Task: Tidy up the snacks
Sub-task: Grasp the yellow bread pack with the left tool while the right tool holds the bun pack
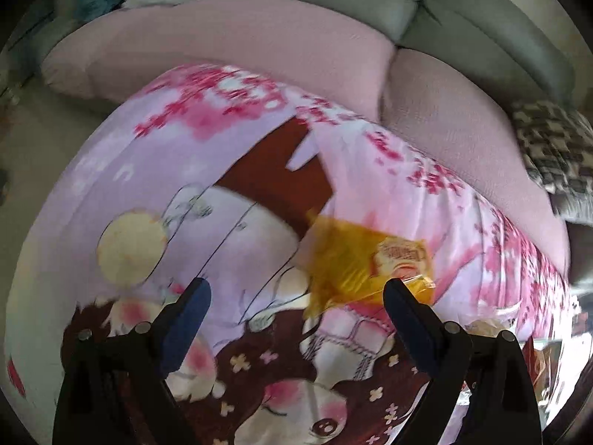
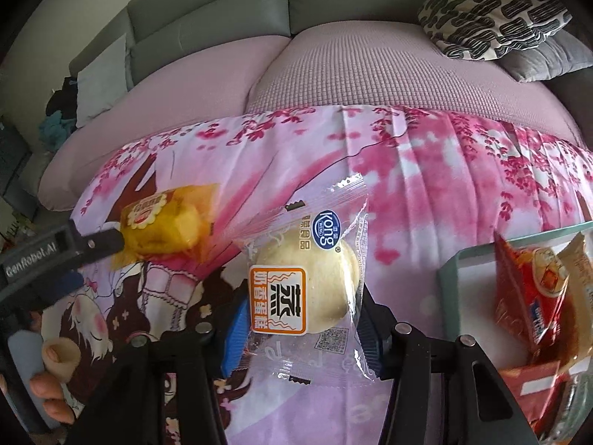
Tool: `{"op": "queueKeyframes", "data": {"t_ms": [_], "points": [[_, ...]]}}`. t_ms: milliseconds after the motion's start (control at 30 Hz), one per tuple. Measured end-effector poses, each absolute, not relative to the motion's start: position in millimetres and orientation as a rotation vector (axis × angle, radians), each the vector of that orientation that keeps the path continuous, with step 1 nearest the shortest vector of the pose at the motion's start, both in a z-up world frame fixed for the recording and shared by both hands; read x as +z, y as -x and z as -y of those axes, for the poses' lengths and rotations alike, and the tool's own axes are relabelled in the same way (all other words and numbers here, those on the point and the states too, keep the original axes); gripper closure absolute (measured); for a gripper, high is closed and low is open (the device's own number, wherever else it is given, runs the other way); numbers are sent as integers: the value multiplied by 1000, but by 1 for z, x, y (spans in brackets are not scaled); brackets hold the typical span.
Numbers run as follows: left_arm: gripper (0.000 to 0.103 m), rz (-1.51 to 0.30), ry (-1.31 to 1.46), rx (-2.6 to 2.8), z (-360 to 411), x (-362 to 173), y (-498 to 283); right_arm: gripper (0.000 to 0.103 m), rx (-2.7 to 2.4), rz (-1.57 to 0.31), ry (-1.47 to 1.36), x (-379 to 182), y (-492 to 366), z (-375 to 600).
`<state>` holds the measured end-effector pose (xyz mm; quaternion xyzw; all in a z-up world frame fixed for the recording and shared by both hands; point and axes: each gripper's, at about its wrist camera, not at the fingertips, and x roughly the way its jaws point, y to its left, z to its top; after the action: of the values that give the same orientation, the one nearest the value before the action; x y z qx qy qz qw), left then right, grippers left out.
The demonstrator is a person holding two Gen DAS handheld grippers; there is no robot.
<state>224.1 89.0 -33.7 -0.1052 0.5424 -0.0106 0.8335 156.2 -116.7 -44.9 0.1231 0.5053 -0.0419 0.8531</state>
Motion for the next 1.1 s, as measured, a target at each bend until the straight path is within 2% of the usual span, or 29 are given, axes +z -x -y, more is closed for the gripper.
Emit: {"op": "queueKeyframes", "data": {"t_ms": [233,500,1100], "points": [[9,-1138,178,103,-99,-31,-261,49,-88,-1062,-299,-46,-153,128],[9,-1220,288,176,-115,-62,-278,49,-80,-1064,-304,-47,-151,129],[9,-1289,236,16,-77,-64,-220,49,-85,-1076,-329,-44,-126,130]]}}
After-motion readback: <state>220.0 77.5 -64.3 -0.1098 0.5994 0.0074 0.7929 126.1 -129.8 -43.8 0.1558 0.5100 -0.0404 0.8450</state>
